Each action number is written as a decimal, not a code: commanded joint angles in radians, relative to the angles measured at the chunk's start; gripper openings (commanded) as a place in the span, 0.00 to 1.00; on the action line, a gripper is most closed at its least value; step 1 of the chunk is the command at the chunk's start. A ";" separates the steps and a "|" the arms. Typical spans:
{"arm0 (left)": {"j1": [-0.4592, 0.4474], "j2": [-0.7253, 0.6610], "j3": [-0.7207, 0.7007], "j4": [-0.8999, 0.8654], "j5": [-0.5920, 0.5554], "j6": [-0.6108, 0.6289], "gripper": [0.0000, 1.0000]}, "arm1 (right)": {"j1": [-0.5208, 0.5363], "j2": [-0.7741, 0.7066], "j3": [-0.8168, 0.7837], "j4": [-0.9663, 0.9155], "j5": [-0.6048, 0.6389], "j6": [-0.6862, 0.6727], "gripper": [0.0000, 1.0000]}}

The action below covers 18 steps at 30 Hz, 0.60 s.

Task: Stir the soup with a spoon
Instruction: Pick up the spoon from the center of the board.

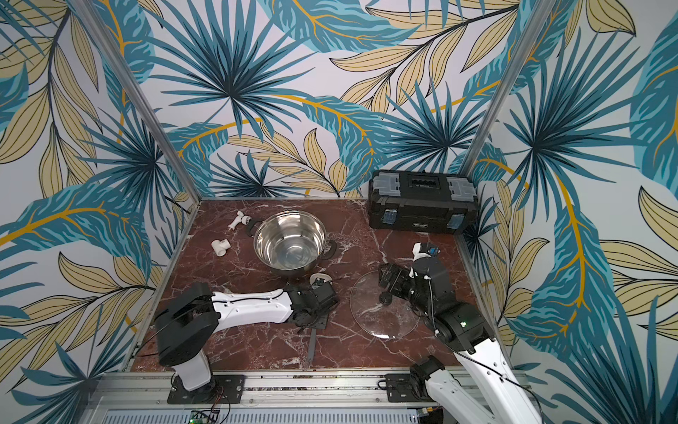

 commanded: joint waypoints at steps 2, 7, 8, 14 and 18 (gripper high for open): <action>-0.036 0.017 -0.008 0.039 0.006 -0.036 0.18 | 0.005 -0.002 0.027 -0.025 -0.024 -0.021 0.91; -0.079 -0.028 0.025 -0.012 -0.026 -0.036 0.00 | 0.005 0.025 0.014 0.006 -0.045 -0.035 0.91; -0.090 -0.044 0.034 -0.017 -0.033 -0.031 0.00 | 0.005 0.032 0.010 0.013 -0.047 -0.042 0.90; -0.139 -0.192 0.133 -0.066 -0.040 0.033 0.00 | 0.006 0.024 -0.009 0.105 -0.052 -0.107 0.91; -0.135 -0.340 0.182 -0.050 -0.075 0.086 0.00 | 0.006 -0.004 -0.018 0.185 -0.096 -0.141 0.92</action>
